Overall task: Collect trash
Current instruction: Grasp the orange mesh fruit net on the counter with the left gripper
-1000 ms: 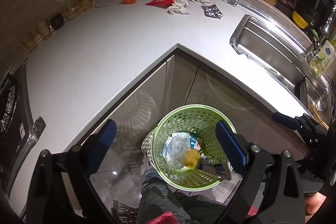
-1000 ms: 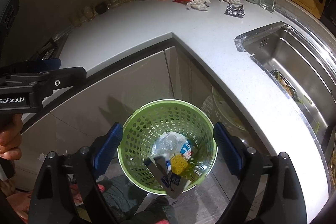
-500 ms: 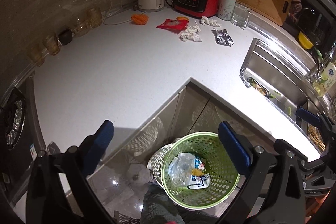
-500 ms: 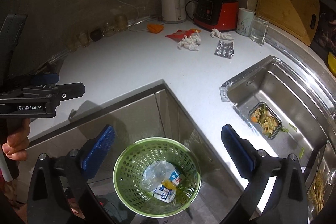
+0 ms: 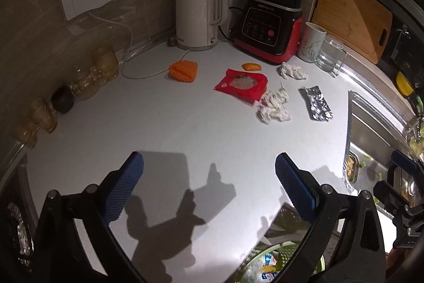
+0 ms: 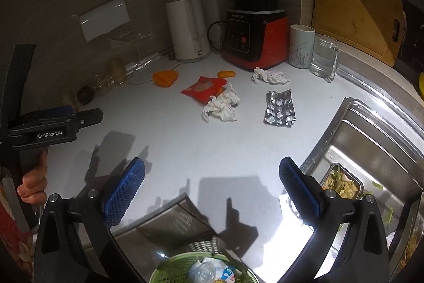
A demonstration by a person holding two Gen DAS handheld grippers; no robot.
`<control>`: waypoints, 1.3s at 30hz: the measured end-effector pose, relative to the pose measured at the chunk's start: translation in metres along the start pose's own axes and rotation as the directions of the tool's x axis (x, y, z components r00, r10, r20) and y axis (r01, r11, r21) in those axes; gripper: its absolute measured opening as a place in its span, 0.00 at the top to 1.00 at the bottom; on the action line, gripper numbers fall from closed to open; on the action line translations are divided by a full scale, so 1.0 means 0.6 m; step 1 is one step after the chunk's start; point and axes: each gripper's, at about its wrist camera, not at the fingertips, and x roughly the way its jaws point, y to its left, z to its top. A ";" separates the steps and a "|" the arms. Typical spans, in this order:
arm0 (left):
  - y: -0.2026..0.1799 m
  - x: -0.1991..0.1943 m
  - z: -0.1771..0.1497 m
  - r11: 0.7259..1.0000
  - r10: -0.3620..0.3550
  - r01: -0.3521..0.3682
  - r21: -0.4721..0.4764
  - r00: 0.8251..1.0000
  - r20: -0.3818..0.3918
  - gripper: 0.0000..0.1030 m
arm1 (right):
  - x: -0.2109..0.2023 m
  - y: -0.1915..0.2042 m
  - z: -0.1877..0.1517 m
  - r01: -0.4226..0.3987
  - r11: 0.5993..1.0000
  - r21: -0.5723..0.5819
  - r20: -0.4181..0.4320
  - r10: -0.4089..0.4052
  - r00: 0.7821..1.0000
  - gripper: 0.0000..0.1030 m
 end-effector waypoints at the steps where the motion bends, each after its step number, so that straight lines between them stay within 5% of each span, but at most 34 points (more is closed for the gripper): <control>1: 0.007 0.019 0.014 1.000 -0.001 0.001 0.001 1.000 0.001 0.08 | 0.016 -0.001 0.011 0.003 1.000 0.014 -0.001 -0.003 1.000 0.02; 17: 0.084 0.362 0.192 0.998 0.034 -0.038 -0.054 0.997 -0.074 0.08 | 0.247 0.019 0.122 0.062 0.998 0.031 -0.084 -0.059 0.995 0.02; 26: 0.083 0.460 0.230 0.995 0.093 -0.096 -0.019 0.989 -0.118 0.11 | 0.316 0.023 0.136 0.063 0.998 0.032 -0.126 -0.059 0.990 0.02; 32: 0.077 0.490 0.234 0.995 0.101 -0.098 0.028 0.983 -0.154 0.42 | 0.344 0.029 0.145 0.057 0.998 0.019 -0.142 -0.054 0.988 0.02; 39: 0.077 0.486 0.233 0.996 0.085 -0.080 0.040 0.987 -0.138 0.64 | 0.374 0.043 0.164 0.002 0.996 -0.086 -0.160 -0.015 0.987 0.02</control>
